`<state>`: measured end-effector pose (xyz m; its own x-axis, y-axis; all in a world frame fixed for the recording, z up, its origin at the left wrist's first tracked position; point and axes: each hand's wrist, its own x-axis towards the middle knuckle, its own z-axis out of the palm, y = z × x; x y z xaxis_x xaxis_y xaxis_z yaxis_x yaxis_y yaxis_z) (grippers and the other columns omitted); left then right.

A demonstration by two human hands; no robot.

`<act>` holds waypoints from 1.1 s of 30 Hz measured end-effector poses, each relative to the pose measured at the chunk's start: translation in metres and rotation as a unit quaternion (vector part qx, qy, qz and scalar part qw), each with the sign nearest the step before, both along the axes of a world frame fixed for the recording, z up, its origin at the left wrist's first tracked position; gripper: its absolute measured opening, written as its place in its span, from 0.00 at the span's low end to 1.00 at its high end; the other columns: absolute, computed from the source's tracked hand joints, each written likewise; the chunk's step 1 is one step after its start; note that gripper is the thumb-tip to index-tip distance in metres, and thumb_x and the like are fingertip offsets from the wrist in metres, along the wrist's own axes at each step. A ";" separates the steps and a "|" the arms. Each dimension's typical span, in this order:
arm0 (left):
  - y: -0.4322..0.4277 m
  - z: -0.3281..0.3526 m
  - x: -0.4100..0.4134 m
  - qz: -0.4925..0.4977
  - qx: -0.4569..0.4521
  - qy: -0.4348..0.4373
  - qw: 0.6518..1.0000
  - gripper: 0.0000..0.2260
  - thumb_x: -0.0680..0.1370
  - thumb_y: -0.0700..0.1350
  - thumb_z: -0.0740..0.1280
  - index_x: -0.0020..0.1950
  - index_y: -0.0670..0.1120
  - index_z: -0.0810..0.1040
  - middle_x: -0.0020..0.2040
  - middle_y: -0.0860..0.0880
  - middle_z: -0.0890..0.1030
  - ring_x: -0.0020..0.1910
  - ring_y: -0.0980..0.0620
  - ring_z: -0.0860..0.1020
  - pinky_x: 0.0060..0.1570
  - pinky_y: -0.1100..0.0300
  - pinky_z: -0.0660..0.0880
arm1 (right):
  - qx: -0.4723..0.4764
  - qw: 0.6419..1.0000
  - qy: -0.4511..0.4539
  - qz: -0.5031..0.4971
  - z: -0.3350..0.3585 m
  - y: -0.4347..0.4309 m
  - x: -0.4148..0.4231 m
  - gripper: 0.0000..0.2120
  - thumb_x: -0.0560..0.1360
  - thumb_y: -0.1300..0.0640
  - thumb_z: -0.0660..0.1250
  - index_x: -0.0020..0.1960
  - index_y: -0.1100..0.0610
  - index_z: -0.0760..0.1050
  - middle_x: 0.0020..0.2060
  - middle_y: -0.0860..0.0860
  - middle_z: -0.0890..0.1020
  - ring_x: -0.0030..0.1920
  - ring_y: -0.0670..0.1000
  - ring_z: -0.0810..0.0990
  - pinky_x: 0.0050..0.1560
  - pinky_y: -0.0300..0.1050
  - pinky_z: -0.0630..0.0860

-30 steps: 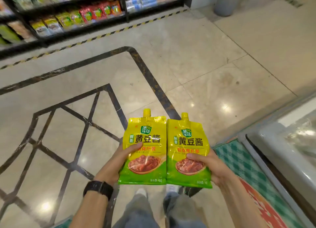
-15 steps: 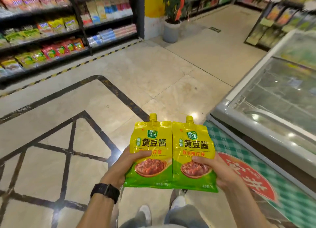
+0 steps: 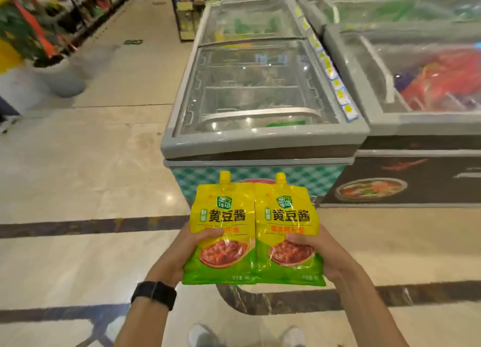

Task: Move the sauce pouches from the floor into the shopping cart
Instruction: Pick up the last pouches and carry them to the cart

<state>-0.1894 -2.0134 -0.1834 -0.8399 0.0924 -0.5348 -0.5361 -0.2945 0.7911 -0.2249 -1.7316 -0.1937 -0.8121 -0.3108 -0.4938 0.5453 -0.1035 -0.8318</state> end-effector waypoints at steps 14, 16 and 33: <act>0.331 0.022 -0.131 -0.273 -0.037 0.031 0.961 0.20 0.69 0.40 0.74 0.61 0.47 0.80 0.55 0.44 0.86 0.54 0.43 0.85 0.60 0.45 0.77 | -0.047 0.952 0.009 -0.301 0.005 0.299 0.025 0.46 0.41 0.55 0.87 0.58 0.61 0.78 0.52 0.62 0.85 0.48 0.60 0.86 0.41 0.50 0.83; 0.369 0.018 -0.152 -0.304 -0.032 0.020 0.952 0.22 0.69 0.40 0.75 0.62 0.46 0.80 0.55 0.43 0.86 0.55 0.40 0.84 0.62 0.41 0.76 | -0.048 0.938 0.009 -0.343 0.003 0.327 0.024 0.44 0.40 0.55 0.87 0.55 0.60 0.80 0.51 0.61 0.85 0.47 0.59 0.86 0.41 0.50 0.83; 0.720 -0.020 -0.309 -0.560 0.012 -0.041 0.827 0.36 0.59 0.45 0.83 0.66 0.48 0.77 0.60 0.40 0.84 0.58 0.37 0.82 0.64 0.35 0.74 | -0.016 0.804 0.002 -0.595 0.009 0.559 -0.012 0.36 0.45 0.56 0.87 0.52 0.59 0.82 0.48 0.60 0.86 0.43 0.57 0.86 0.38 0.46 0.82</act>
